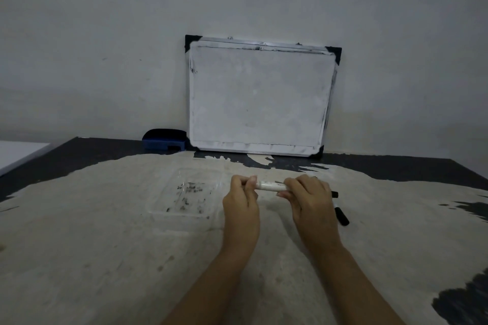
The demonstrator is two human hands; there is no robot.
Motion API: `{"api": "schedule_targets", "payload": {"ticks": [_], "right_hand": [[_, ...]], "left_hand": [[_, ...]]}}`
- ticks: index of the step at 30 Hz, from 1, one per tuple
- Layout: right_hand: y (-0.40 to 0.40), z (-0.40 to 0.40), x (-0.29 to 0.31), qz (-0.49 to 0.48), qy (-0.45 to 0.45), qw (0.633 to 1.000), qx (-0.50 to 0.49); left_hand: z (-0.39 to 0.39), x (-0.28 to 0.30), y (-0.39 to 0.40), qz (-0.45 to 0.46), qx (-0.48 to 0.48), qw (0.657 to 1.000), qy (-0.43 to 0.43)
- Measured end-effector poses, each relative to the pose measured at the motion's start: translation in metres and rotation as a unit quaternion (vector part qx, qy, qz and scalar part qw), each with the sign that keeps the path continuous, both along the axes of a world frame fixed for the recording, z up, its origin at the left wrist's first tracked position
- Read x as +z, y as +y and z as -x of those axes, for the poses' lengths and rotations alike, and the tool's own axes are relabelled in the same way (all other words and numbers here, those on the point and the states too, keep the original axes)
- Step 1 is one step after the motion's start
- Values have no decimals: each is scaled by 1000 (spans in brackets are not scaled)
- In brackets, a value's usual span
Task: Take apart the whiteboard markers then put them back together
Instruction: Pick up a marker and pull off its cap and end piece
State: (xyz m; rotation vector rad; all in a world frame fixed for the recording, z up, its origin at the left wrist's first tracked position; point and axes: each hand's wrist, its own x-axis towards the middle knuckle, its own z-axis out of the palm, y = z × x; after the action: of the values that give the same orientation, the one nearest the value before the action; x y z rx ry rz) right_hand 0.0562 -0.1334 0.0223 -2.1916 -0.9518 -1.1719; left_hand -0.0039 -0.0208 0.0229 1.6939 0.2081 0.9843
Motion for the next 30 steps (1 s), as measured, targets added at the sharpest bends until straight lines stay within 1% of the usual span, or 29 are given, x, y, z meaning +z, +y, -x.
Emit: {"api": "schedule_targets", "payload": {"ticks": [3,5,6,8,9,10,14,17,18,20,22,24,26,27,28,30], "right_hand": [[1,1,1,3,1,1000,-8],[0,3,2,14,22,1000,3],[0,5,2,24,54,998,17],[1,9,-2,47,149,986,55],[2,9,-5,59,180,979,70],[3,9,-6,63,187,977,77],[5,11,0,32,120,991,48],[4,10,2,53,70,996,-4],[4,10,2,52,61,997,-19],[0,4,0,14,68,997,-33],[-4,1,-2,-36,93,994,-46],[-8,-1,-2,-67,104,990,-64],[-10,0,-1,-73,98,988,-89],[-10,0,-1,-70,95,988,-98],[-9,0,0,-66,93,988,-101],[-9,0,-1,-60,90,989,-101]], "left_hand": [[1,1,0,-7,-3,1000,-2],[2,1,1,-22,0,1000,-5],[3,1,2,-34,0,999,-9],[3,0,3,-65,-12,998,-12],[3,-1,4,-79,-21,997,-11],[2,-2,5,-86,-26,996,-10],[-1,-3,4,-70,-13,997,-6],[-3,-3,2,-5,18,1000,8],[-3,-3,4,13,33,999,12],[-1,-3,10,6,55,998,8],[0,-4,13,-33,41,999,5],[0,-6,11,-84,-9,996,42],[-3,-12,7,-170,-44,980,97],[-5,-14,6,-219,-44,968,116],[-5,-16,6,-259,-38,957,126],[-5,-17,6,-306,-28,942,135]]}}
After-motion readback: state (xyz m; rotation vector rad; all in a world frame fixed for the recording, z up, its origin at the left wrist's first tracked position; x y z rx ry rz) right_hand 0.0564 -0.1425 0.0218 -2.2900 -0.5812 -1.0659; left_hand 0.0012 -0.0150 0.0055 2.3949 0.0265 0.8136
